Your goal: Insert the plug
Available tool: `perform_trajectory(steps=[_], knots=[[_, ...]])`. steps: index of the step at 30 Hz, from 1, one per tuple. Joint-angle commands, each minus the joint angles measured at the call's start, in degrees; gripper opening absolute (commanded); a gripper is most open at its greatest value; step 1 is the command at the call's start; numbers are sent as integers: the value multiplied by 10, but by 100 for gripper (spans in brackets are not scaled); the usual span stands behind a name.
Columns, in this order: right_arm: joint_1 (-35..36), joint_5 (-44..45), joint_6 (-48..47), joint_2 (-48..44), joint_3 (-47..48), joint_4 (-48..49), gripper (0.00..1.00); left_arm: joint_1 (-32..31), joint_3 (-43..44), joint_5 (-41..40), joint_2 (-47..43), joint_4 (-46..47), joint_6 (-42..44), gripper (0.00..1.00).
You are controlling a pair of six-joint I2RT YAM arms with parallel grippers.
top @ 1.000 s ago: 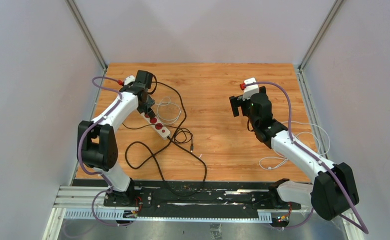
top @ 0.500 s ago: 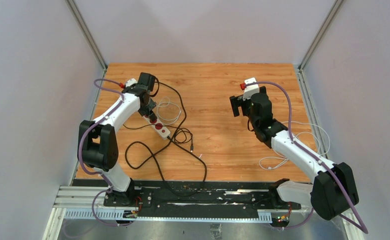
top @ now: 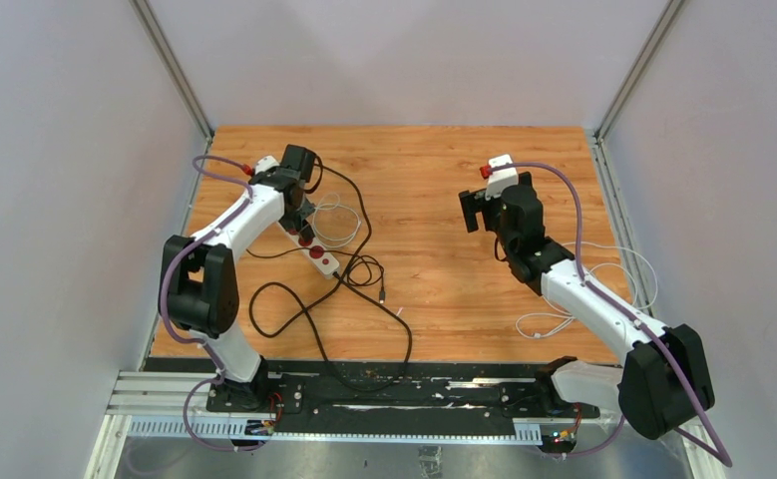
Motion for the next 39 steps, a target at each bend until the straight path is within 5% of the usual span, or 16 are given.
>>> perform_trajectory(steps=[1, 15, 28, 39], knots=[[-11, 0, 2, 5, -5, 4, 100, -17, 21, -15, 25, -3, -5, 0], [-16, -10, 1, 9, -8, 9, 100, -48, -33, -55, 42, -25, -14, 0], [-18, -12, -2, 6, -8, 6, 100, -84, 19, -96, 138, -63, -28, 0], [-18, -21, -15, 16, -11, 14, 100, -124, -75, -126, 96, -57, -77, 0]])
